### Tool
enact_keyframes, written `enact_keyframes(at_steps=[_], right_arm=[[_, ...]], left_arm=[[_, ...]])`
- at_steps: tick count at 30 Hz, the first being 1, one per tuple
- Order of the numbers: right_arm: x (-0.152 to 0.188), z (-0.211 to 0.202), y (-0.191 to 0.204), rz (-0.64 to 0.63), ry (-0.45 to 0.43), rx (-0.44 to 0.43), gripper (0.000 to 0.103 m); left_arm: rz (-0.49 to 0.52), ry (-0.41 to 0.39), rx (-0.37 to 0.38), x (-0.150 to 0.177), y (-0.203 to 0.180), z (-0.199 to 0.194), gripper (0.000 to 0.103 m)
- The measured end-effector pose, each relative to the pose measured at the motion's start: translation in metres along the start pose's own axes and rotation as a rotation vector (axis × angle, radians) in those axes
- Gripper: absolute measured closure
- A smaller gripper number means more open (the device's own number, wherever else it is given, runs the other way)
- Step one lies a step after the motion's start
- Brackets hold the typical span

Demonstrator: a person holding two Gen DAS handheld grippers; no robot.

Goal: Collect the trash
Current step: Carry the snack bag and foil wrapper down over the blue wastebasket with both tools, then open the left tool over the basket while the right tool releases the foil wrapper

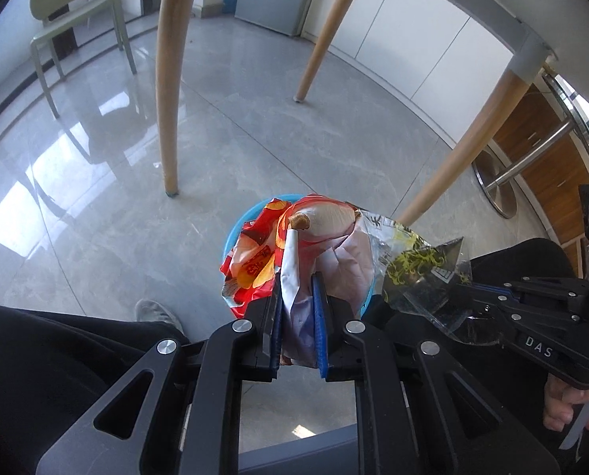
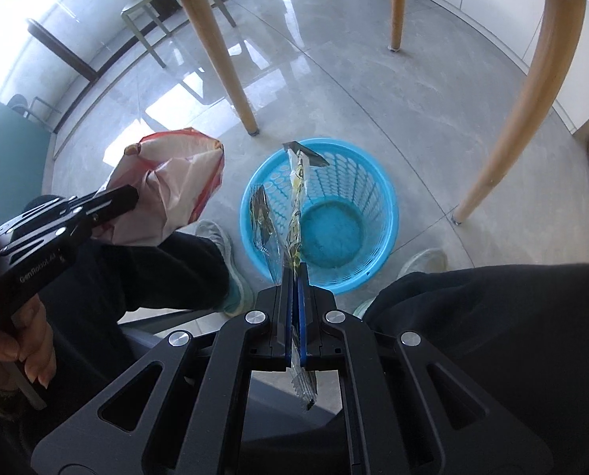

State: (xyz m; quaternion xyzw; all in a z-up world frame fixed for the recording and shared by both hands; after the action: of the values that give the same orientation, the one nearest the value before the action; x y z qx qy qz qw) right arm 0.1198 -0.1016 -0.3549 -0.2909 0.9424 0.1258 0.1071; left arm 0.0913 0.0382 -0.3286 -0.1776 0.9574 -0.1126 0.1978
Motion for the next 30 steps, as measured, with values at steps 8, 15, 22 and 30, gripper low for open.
enact_keyframes(at_steps=[8,15,22,30], right_arm=[[-0.020,0.047,-0.014,0.050,0.066,0.014,0.101],[-0.030,0.084,-0.028,0.114,0.131,-0.017,0.101],[-0.037,0.121,-0.034,0.108,0.180,0.027,0.101],[-0.035,0.159,-0.048,0.136,0.255,0.039,0.101]], left_arm=[[-0.014,0.037,0.008,-0.007,0.000,0.035,0.091],[-0.021,0.100,-0.007,-0.015,-0.001,0.072,0.091],[-0.006,0.167,-0.058,-0.021,-0.002,0.111,0.091],[-0.028,0.250,-0.076,-0.023,0.004,0.150,0.091]])
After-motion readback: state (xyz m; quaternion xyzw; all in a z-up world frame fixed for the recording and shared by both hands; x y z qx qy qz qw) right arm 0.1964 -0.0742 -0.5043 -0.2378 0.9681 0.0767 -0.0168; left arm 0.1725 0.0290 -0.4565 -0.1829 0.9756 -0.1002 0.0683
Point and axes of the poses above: each gripper's, at about its wrist camera, not at the fingertips, and z roughly the way its jaws point, y to its left, x to its underside, the point moved 5 cm from there along z, roughly the way its jaws point, and after that the axes turned 8 degrees about -z, right-handed, at the moved point
